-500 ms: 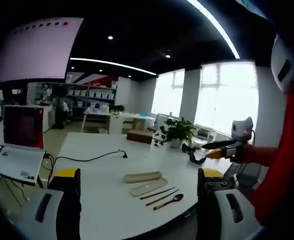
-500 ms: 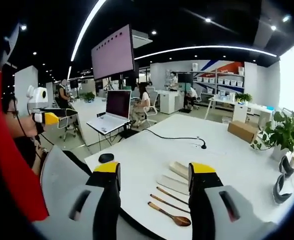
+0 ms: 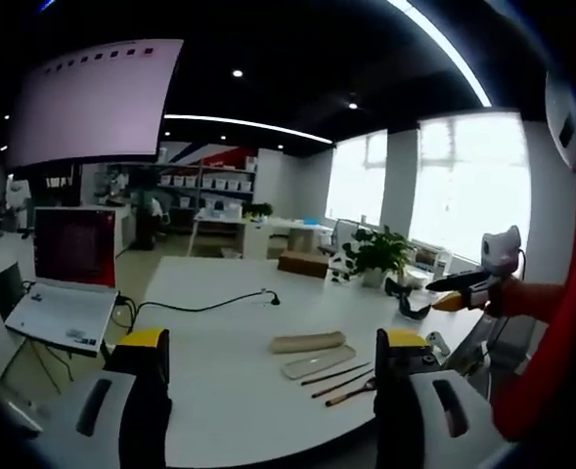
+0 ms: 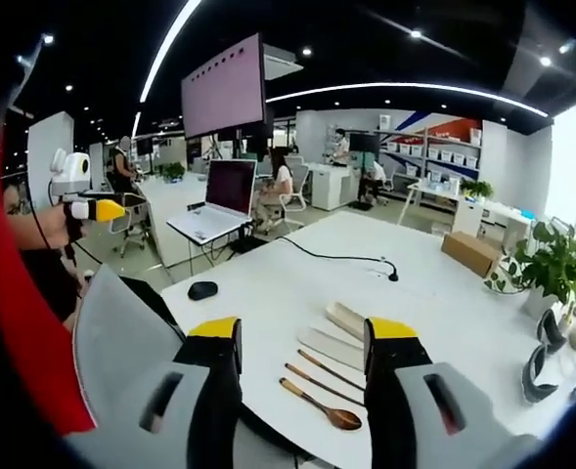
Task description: Arrange the utensils inside the cutlery case until each visible utensil rests in its matching compartment.
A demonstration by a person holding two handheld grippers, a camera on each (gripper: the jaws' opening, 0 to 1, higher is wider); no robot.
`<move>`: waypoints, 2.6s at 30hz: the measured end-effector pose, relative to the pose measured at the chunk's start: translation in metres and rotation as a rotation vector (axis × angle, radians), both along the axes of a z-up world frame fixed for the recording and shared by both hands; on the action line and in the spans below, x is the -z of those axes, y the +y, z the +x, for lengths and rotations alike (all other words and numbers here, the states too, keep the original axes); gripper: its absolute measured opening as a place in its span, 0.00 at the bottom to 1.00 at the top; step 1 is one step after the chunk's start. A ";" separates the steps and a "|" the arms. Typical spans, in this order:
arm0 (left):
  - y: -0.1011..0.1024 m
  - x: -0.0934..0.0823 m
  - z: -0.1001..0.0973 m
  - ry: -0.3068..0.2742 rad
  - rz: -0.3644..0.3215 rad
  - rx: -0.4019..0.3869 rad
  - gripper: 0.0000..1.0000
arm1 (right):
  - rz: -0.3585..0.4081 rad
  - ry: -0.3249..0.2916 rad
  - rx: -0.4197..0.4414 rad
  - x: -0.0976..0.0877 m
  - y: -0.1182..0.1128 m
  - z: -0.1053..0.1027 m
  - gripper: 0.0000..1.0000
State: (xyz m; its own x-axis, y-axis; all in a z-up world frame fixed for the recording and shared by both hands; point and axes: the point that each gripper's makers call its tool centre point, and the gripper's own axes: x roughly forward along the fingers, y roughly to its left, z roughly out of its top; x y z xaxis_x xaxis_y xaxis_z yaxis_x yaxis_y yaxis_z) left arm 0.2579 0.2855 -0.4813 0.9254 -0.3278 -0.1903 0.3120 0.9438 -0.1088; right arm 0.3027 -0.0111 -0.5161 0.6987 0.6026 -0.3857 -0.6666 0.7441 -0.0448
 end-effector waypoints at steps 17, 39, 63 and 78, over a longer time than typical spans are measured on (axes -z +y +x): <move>-0.013 0.007 -0.016 0.020 -0.022 0.024 0.95 | -0.054 -0.018 -0.049 0.004 0.003 0.022 0.45; -0.012 0.018 -0.012 0.063 0.001 0.016 0.88 | -0.193 0.029 0.005 0.032 -0.008 0.059 0.36; -0.002 0.030 -0.024 0.097 0.030 0.013 0.83 | -0.305 0.092 -0.087 0.061 -0.010 0.055 0.21; -0.007 0.039 -0.032 0.138 0.056 0.017 0.86 | -0.324 0.124 -0.192 0.085 0.014 0.054 0.18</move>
State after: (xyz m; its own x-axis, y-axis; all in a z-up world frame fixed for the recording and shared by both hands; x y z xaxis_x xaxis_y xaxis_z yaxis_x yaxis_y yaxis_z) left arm 0.2257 0.2783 -0.5199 0.8835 -0.3288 -0.3335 0.3142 0.9442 -0.0987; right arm 0.3571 0.0029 -0.6013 0.5217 0.5507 -0.6516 -0.8072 0.5660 -0.1679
